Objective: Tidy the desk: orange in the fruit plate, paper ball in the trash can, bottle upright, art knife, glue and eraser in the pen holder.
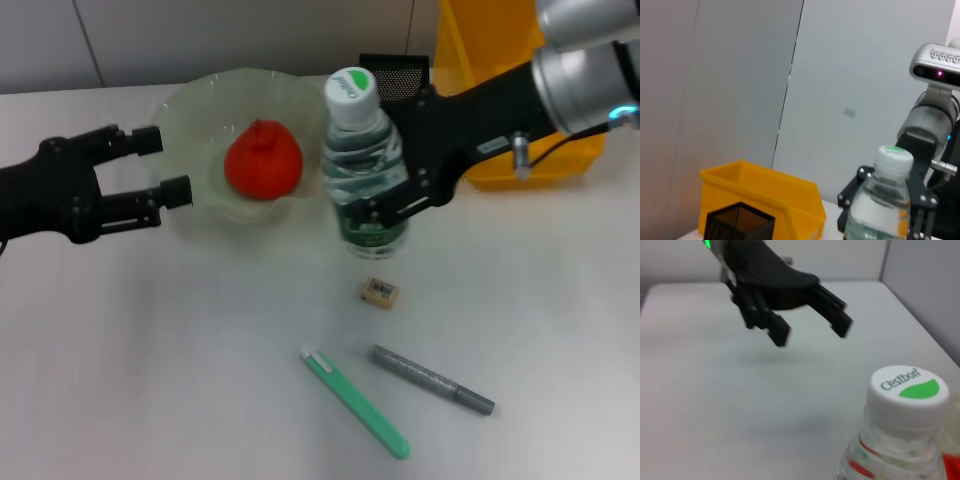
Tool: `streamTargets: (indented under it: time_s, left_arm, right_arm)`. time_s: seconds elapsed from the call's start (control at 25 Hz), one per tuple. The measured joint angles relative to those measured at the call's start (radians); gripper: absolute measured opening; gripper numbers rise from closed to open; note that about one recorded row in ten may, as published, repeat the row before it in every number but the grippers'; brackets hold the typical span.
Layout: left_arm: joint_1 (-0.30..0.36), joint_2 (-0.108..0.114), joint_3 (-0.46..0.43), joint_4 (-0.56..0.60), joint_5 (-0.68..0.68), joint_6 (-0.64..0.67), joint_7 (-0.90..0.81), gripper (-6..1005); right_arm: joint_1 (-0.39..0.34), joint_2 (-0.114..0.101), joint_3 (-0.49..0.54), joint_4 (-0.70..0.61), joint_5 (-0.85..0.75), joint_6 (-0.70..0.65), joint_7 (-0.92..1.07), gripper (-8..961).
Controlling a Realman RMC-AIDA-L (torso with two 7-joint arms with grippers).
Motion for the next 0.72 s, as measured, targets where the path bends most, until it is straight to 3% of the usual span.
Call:
streamTargets:
  time_s: [0.28, 0.72]
  left_arm:
    - [-0.010, 0.000, -0.029, 0.007, -0.005, -0.003, 0.001, 806]
    - [-0.024, 0.012, -0.019, 0.002, 0.004, 0.022, -0.009, 803]
  right_arm:
    - [0.042, 0.006, -0.012, 0.138, 0.083, 0.079, -0.114, 784]
    - [0.173, 0.011, -0.021, 0.408, 0.143, 0.139, -0.245, 784]
